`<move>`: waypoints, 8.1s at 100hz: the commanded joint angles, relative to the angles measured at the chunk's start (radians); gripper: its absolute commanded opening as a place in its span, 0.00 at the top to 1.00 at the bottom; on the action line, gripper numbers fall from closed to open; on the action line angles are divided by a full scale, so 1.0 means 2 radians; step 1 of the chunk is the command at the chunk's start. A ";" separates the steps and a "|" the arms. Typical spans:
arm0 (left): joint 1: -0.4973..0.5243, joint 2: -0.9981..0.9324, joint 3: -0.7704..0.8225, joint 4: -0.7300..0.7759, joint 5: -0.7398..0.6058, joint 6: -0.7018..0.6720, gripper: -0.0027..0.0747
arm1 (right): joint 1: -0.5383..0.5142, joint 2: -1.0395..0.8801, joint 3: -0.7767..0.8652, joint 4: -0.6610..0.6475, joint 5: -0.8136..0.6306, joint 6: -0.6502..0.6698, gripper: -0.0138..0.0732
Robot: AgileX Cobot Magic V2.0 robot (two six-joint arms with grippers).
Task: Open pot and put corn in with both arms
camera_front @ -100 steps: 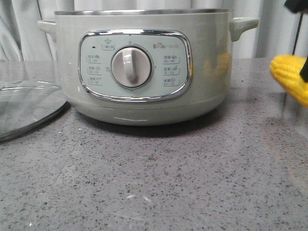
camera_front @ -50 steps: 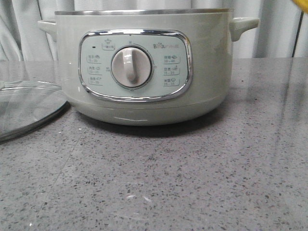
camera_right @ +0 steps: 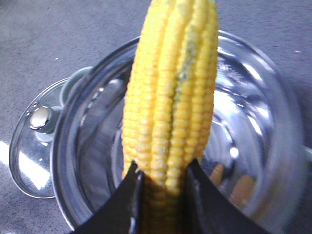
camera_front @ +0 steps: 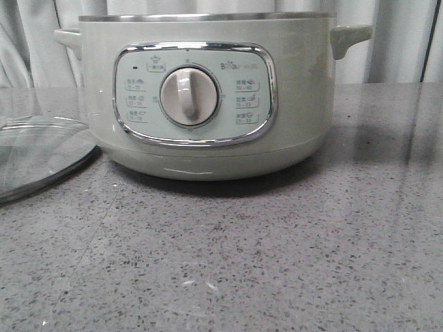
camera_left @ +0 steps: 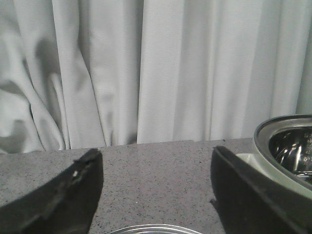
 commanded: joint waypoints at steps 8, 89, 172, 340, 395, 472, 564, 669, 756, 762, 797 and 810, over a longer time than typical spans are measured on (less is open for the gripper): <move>-0.001 -0.005 -0.013 0.001 -0.041 0.000 0.40 | 0.027 0.043 -0.054 0.012 -0.041 -0.008 0.92; -0.001 -0.005 -0.013 0.001 -0.041 0.000 0.40 | 0.030 0.096 -0.078 0.012 -0.035 -0.016 0.42; -0.001 -0.071 -0.013 0.001 0.028 0.000 0.68 | 0.024 0.090 -0.078 0.012 0.020 -0.016 0.83; -0.001 -0.347 -0.012 -0.065 0.380 0.002 0.99 | 0.023 -0.550 0.395 -0.154 -0.155 -0.015 0.89; -0.001 -0.347 -0.002 -0.065 0.381 0.002 0.99 | 0.023 -0.625 0.475 -0.175 -0.144 -0.015 0.89; -0.001 -0.347 0.001 -0.065 0.379 0.002 0.99 | 0.023 -0.625 0.475 -0.175 -0.144 -0.015 0.89; 0.150 -0.451 0.199 0.043 0.217 -0.060 0.99 | 0.023 -0.625 0.475 -0.175 -0.144 -0.015 0.89; 0.150 -0.451 0.198 0.039 0.388 -0.062 0.99 | 0.023 -0.625 0.475 -0.175 -0.144 -0.015 0.89; 0.150 -0.451 0.198 0.039 0.388 -0.062 0.99 | -0.182 -0.627 0.690 -0.203 -0.464 0.003 0.89; 0.150 -0.451 0.198 0.039 0.388 -0.062 0.99 | -0.186 -0.629 0.690 -0.219 -0.431 0.003 0.89; 0.150 -0.450 0.198 0.039 0.388 -0.062 0.99 | -0.204 -0.677 0.690 -0.252 -0.283 0.038 0.89; 0.150 -0.450 0.198 0.039 0.388 -0.062 0.99 | -0.204 -0.677 0.690 -0.252 -0.217 0.038 0.89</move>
